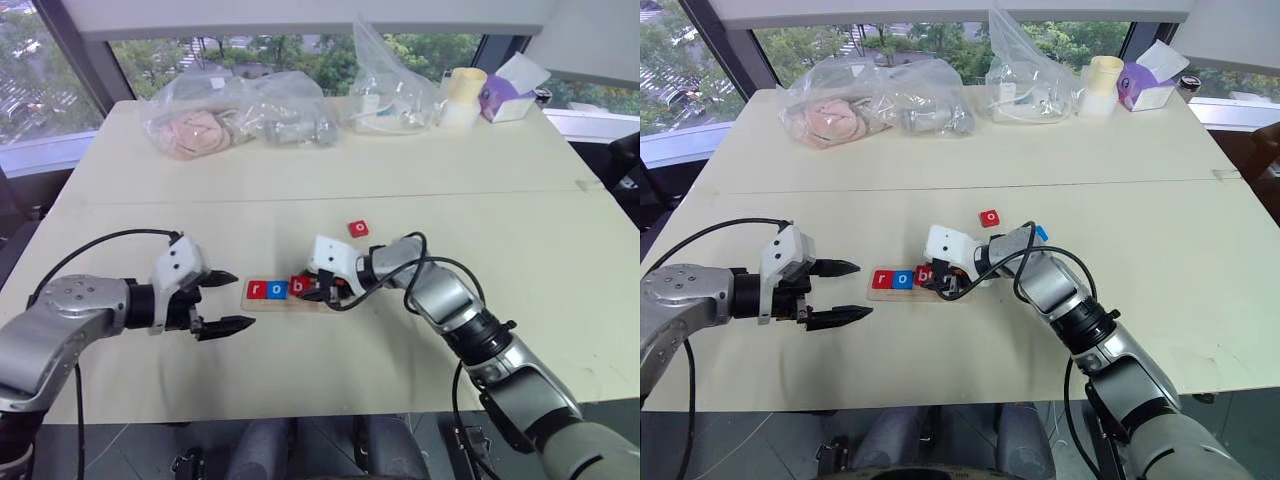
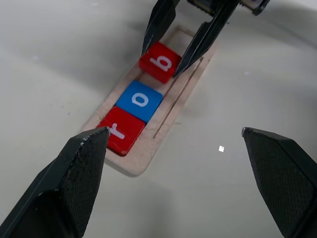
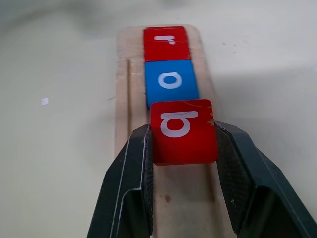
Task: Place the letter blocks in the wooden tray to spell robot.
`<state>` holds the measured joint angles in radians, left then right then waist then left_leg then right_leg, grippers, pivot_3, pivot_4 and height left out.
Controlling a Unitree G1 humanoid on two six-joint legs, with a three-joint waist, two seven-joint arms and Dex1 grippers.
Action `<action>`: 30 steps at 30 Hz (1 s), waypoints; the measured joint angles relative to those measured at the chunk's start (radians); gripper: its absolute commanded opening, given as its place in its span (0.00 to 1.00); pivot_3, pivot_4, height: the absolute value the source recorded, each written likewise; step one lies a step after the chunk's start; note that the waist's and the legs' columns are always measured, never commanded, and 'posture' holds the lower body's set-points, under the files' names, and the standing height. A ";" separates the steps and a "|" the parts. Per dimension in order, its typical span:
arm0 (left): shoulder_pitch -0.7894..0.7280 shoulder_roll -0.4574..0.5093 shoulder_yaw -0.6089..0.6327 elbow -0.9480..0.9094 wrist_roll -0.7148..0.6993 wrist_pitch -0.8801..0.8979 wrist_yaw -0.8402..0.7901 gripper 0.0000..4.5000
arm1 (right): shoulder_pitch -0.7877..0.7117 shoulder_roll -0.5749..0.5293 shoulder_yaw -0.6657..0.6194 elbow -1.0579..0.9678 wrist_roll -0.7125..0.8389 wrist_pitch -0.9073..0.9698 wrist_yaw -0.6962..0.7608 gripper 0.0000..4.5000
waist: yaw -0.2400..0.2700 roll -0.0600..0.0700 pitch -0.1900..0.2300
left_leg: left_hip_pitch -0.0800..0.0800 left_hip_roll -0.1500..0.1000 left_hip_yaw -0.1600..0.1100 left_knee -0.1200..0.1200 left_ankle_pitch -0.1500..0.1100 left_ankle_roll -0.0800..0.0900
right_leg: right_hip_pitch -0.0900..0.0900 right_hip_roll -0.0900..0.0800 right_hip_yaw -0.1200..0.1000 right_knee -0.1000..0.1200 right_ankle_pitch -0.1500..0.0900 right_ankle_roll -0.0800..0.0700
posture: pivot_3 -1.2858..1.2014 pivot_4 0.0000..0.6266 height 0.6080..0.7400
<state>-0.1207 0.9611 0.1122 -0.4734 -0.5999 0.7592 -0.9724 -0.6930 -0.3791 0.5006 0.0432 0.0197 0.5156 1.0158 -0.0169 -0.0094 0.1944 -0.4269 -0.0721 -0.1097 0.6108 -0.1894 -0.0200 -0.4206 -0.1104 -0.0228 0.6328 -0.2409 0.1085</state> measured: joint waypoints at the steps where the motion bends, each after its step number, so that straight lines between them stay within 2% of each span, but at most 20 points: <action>1: 0.001 0.000 0.000 0.000 0.000 0.000 0.001 1.00 | 0.000 0.004 0.002 0.001 -0.003 -0.001 0.000 0.26 | 0.000 0.000 0.000 | 0.000 0.000 0.000 0.000 0.000 0.000 | 0.000 0.000 0.000 0.000 0.000 0.000 | 0.52 0.24 1.00; 2: 0.001 0.000 0.000 0.000 0.000 0.000 0.001 1.00 | 0.000 0.006 0.005 0.001 -0.005 -0.002 0.000 0.26 | 0.000 0.000 0.000 | 0.000 0.000 0.000 0.000 0.000 0.000 | 0.000 0.000 0.000 0.000 0.000 0.000 | 0.52 0.24 1.00; 8: 0.001 0.000 0.000 0.000 0.000 0.000 0.002 1.00 | 0.000 0.021 0.005 0.011 -0.012 -0.007 -0.008 0.95 | 0.000 0.000 0.000 | 0.000 0.000 0.000 0.000 0.000 0.000 | 0.000 0.000 0.000 0.000 0.000 0.000 | 0.52 0.24 1.00; 9: 0.001 0.000 0.000 0.000 0.000 0.000 0.002 1.00 | 0.000 0.029 0.004 0.020 -0.016 -0.015 -0.017 0.99 | 0.000 0.000 0.000 | 0.000 0.000 0.000 0.000 0.000 0.000 | 0.000 0.000 0.000 0.000 0.000 0.000 | 0.52 0.24 1.00; 12: 0.007 0.002 0.000 0.000 0.001 0.000 0.002 1.00 | -0.002 0.037 -0.013 0.025 -0.014 -0.021 -0.037 0.99 | 0.000 0.000 0.000 | 0.000 0.000 0.000 0.000 0.000 0.000 | 0.000 0.000 0.000 0.000 0.000 0.000 | 0.52 0.24 1.00; 19: 0.011 0.003 0.000 0.000 0.000 0.000 0.007 1.00 | -0.021 0.009 -0.139 -0.048 0.035 0.043 -0.068 0.99 | 0.002 0.000 0.000 | 0.000 0.000 0.000 0.000 0.000 -0.001 | 0.000 0.000 0.000 0.000 0.000 0.000 | 0.52 0.24 1.00; 22: 0.005 0.000 0.009 0.000 -0.029 0.023 0.009 1.00 | 0.003 0.027 -0.163 -0.053 0.033 0.027 -0.129 0.99 | 0.000 0.000 0.000 | 0.000 0.000 0.000 0.000 0.000 0.000 | 0.000 0.000 0.000 0.001 0.000 -0.001 | 0.52 0.24 1.00; 26: 0.041 0.053 0.064 -0.002 -0.069 0.058 -0.032 1.00 | 0.008 0.069 -0.156 0.053 -0.010 -0.064 -0.212 0.99 | -0.006 0.000 0.000 | 0.000 0.001 0.001 -0.001 0.000 -0.001 | -0.002 0.002 0.001 0.001 0.001 -0.001 | 0.52 0.24 1.00; 30: 0.082 0.085 0.098 0.003 -0.066 0.056 -0.061 1.00 | 0.000 0.091 -0.136 0.152 -0.041 -0.145 -0.226 0.99 | -0.004 0.000 0.000 | 0.000 0.001 0.001 -0.001 0.001 -0.001 | -0.002 0.002 0.002 0.001 0.000 -0.001 | 0.52 0.24 1.00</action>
<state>-0.0386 1.0465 0.2106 -0.4708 -0.6655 0.8151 -1.0337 -0.6928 -0.2881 0.3650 0.1947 -0.0218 0.3711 0.7894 -0.0210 -0.0092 0.1944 -0.4266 -0.0708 -0.1090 0.6102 -0.1889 -0.0208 -0.4221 -0.1079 -0.0208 0.6341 -0.2405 0.1070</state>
